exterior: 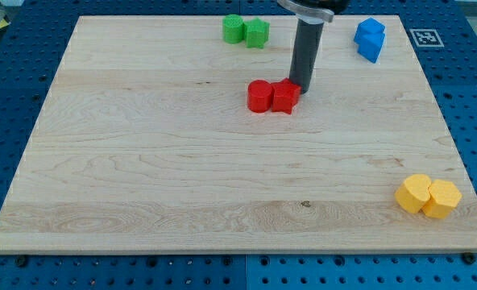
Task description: Move the red circle and red star slightly right and down
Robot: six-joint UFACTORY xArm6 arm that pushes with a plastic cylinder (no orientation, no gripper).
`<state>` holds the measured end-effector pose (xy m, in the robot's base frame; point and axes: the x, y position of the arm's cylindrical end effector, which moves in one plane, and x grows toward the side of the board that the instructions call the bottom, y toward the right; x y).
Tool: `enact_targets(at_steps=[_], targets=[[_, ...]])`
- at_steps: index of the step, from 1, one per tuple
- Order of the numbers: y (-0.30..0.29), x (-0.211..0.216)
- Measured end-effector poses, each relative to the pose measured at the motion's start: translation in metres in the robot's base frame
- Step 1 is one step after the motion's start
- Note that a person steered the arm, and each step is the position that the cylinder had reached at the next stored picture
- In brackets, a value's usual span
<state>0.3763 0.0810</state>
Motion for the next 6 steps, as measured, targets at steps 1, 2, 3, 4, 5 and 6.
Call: enact_targets(at_steps=[1, 2, 3, 4, 5, 6], targets=[[-0.012, 0.000], [-0.013, 0.004], [-0.013, 0.012], [-0.013, 0.014], [-0.013, 0.014], [-0.023, 0.014]])
